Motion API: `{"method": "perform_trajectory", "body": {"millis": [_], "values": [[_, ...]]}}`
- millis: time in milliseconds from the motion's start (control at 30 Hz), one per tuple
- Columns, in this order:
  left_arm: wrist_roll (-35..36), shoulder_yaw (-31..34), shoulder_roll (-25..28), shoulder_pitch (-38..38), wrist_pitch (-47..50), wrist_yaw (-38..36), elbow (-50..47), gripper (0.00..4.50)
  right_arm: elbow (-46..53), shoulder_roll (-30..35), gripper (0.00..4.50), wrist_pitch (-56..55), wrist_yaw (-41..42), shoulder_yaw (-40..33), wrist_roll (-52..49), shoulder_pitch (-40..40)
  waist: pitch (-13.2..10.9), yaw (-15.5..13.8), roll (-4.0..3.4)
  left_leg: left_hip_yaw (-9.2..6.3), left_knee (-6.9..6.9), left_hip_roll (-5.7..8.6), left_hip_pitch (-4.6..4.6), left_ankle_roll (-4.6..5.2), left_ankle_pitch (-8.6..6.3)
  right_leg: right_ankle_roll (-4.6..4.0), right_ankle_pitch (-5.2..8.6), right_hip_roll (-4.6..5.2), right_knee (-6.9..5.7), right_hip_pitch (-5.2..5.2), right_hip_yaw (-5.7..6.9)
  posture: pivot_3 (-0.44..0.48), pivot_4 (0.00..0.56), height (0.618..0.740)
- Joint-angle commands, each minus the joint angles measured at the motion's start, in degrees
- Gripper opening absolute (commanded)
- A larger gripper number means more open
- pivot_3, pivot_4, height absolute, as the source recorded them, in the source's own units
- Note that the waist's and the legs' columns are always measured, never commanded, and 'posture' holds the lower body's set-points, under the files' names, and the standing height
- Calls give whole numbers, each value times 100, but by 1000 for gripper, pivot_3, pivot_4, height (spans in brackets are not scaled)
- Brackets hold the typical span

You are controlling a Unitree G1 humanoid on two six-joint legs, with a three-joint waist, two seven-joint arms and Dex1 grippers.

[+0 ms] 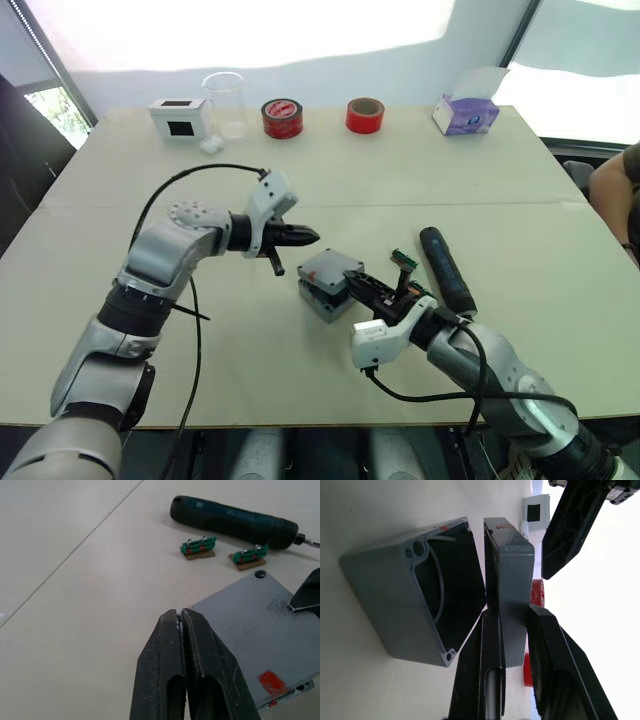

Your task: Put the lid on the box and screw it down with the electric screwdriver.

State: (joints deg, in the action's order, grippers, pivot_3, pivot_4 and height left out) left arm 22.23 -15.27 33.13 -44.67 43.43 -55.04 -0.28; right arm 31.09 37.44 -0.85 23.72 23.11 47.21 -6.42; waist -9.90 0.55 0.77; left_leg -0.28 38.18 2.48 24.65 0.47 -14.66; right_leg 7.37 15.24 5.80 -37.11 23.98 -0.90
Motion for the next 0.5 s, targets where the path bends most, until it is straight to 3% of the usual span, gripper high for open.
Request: {"method": "perform_trajectory", "body": {"millis": [33, 500], "values": [[-146, -90, 49, -6, -180, -172, -203, 95, 140, -67, 99, -99, 116, -170, 49, 78, 0, -4, 0, 0, 0, 0, -1, 1, 0, 0, 0, 0, 0, -2, 0, 0, 150, 740], [-485, -364, 33, 70, -379, -474, -336, 95, 232, -243, 99, -364, 401, -317, 120, 226, 0, -3, 0, -6, 0, 0, -30, 15, -9, -1, 1, 0, 4, -35, 7, 0, 150, 740]]}}
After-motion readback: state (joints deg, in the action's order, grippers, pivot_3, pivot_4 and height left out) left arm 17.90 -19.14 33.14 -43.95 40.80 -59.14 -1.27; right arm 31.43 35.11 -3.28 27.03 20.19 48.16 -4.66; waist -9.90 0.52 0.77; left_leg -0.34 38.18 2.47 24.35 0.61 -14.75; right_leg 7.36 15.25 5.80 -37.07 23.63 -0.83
